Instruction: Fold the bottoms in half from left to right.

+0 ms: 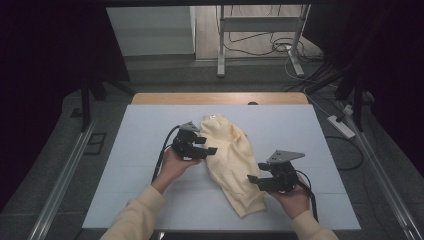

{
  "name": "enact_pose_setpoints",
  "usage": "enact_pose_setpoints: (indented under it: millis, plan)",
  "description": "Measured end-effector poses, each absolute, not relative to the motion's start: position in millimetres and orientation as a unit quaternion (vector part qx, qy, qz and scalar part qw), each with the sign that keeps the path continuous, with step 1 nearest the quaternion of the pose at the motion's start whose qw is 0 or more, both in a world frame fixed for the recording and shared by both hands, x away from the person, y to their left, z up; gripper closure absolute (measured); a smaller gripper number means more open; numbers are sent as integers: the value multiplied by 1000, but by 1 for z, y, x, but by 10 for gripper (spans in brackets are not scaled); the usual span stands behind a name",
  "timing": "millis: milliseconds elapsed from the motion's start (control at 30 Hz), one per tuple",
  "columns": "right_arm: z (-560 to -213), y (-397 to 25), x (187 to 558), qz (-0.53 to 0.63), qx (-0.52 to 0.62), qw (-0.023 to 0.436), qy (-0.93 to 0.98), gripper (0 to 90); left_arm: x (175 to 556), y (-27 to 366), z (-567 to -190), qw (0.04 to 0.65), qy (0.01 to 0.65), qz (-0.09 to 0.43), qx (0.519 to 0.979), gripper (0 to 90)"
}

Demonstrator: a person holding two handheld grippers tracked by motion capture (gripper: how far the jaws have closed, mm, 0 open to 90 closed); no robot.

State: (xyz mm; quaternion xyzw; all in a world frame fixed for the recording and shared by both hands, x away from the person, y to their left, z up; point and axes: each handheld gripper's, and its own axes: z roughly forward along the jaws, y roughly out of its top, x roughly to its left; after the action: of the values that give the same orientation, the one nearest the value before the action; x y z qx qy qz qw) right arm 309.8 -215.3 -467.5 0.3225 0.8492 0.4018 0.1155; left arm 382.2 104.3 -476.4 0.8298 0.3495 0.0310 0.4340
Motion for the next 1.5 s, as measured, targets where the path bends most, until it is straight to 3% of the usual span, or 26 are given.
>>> enact_pose_setpoints:
  millis: [433,567,800,867,1233,1500]
  plan:
    - [-465,-196,349,381,326,130,855,384,378,110,-479,440,349,23,827,293]
    - [-472,-192,353,371,324,121,862,435,378,111,-479,439,350,25,827,286]
    - [-477,-190,351,346,302,98,883,793,378,113,-479,439,350,24,827,275]
    - [-477,-192,350,344,300,103,884,840,378,114,-479,441,352,23,825,274]
    - [-479,-208,345,318,310,123,888,854,377,115,-479,436,353,30,827,262]
    - [-499,-213,347,286,319,101,898,850,377,114,-479,435,352,30,828,257]
